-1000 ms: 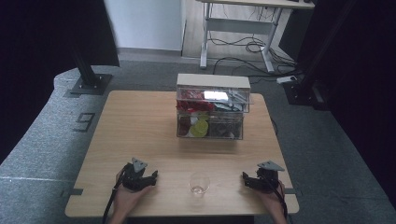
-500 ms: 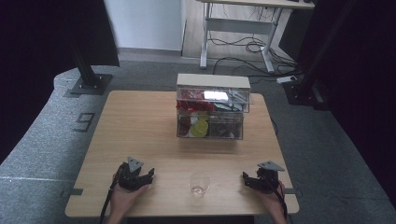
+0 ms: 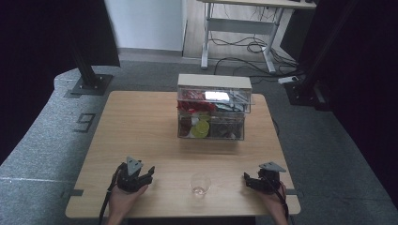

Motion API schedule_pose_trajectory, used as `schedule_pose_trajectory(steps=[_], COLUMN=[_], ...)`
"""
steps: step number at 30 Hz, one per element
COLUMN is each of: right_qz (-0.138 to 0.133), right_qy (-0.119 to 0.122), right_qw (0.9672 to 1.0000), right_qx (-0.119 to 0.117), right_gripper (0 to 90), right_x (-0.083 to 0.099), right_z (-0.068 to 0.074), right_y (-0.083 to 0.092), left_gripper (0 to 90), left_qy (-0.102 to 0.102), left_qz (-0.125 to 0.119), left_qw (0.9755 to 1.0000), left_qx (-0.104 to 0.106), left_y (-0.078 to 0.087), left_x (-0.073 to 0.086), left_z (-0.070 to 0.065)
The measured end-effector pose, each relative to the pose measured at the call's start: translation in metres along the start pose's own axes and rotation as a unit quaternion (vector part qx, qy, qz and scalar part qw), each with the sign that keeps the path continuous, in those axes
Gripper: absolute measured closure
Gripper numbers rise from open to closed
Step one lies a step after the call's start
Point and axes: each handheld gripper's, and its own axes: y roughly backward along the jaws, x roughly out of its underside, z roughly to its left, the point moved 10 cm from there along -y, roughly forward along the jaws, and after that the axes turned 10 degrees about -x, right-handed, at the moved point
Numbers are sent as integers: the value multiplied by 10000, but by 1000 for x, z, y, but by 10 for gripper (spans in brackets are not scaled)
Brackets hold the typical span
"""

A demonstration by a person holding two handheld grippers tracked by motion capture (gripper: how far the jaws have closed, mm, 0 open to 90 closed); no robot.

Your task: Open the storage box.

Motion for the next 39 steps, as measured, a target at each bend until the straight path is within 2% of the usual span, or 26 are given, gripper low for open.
schedule_pose_trajectory(steps=[3,7,18,22,28,34,39], right_qz=[-1,-4,-9,-17,-17,-17,-20], right_qy=[0,-4,-12,-54,-58,-60,-70], right_qw=[10000,10000,10000,10000,10000,10000,9999], right_qx=[1,4,19,63,66,66,77], right_gripper=[150,152,156,156,156,156,157], right_x=[0,0,0,0,0,0,0], right_z=[0,0,0,-2,-2,-2,-2], right_y=[0,0,0,0,0,0,1], left_gripper=[423,458,564,602,669,760,817], left_qy=[84,76,-67,-153,-187,-192,-219], left_qz=[-86,-137,-227,-230,-172,17,61], left_qw=[9999,9997,9993,9986,9981,9957,9942], left_qx=[51,160,274,451,564,903,1048], left_y=[4,5,6,4,0,-4,-6], left_x=[-4,-7,-20,-26,-30,-31,-35], left_z=[-3,-8,-22,-32,-41,-52,-57])
